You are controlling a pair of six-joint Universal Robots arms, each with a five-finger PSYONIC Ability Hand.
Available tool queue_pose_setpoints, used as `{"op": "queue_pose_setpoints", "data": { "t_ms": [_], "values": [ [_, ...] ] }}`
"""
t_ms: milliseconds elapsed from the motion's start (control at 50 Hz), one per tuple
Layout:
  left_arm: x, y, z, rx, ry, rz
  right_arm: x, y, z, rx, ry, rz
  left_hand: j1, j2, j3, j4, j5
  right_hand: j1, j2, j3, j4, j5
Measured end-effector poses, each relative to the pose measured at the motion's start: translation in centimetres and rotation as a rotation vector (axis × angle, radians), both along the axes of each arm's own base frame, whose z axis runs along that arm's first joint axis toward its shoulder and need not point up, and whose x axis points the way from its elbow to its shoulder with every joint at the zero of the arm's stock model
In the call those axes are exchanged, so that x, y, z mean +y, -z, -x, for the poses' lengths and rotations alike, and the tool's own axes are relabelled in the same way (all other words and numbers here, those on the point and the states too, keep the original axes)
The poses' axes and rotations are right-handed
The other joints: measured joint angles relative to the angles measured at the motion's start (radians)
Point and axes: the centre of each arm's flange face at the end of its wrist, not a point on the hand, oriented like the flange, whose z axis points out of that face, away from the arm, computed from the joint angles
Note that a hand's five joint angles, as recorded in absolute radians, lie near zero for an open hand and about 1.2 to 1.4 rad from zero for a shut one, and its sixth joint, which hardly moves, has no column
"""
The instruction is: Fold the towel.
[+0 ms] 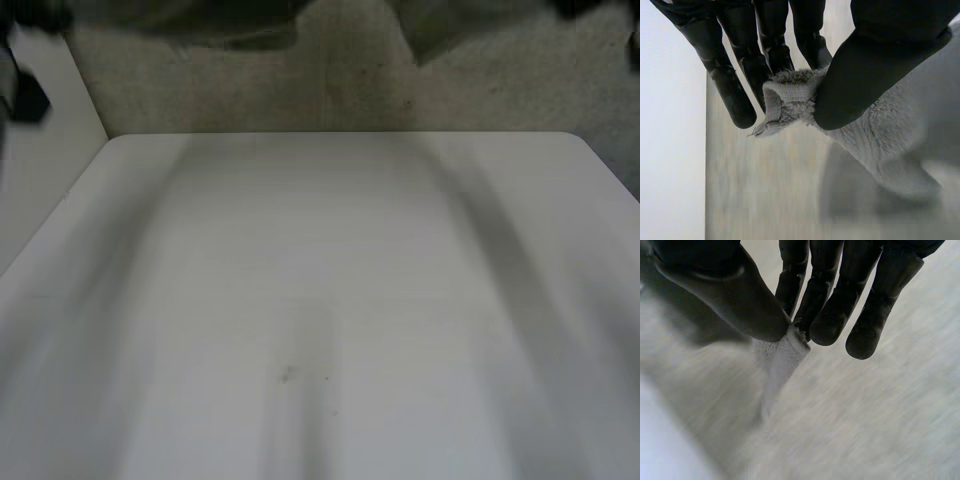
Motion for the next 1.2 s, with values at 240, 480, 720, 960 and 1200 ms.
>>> {"op": "queue_pose_setpoints", "data": {
  "t_ms": [240, 480, 720, 960, 1200],
  "values": [
    [2.1, 18.4, -1.1, -0.141, -0.018, -0.461, 1.5, 17.6, -0.3, 0.305, -0.039, -0.43, 0.0, 0.0, 0.0, 0.0, 0.0, 0.0, 0.0, 0.0, 0.0, 0.0],
    [4.6, 24.0, -3.2, -0.364, -0.053, -0.606, 4.4, 24.6, 1.1, 0.419, -0.051, -0.624, 0.0, 0.0, 0.0, 0.0, 0.0, 0.0, 0.0, 0.0, 0.0, 0.0],
    [7.7, 21.7, -4.9, -0.39, -0.098, -0.586, 6.9, 22.0, 3.8, 0.394, 0.001, -0.606, -0.015, -0.065, -0.063, -0.058, -0.015, 0.0, 0.0, 0.0, 0.0, 0.0],
    [9.5, 20.4, -4.8, -0.385, -0.094, -0.553, 8.8, 23.5, 5.1, 0.416, -0.032, -0.626, -0.933, -0.972, -0.974, -0.971, -0.949, 0.0, 0.0, 0.0, 0.0, 0.0],
    [8.8, 17.2, -3.3, -0.369, 0.079, -0.406, 9.0, 24.3, 4.9, 0.416, -0.037, -0.608, -0.963, -1.001, -1.0, -1.001, -0.971, 0.0, 0.0, 0.0, 0.0, 0.0]
  ]
}}
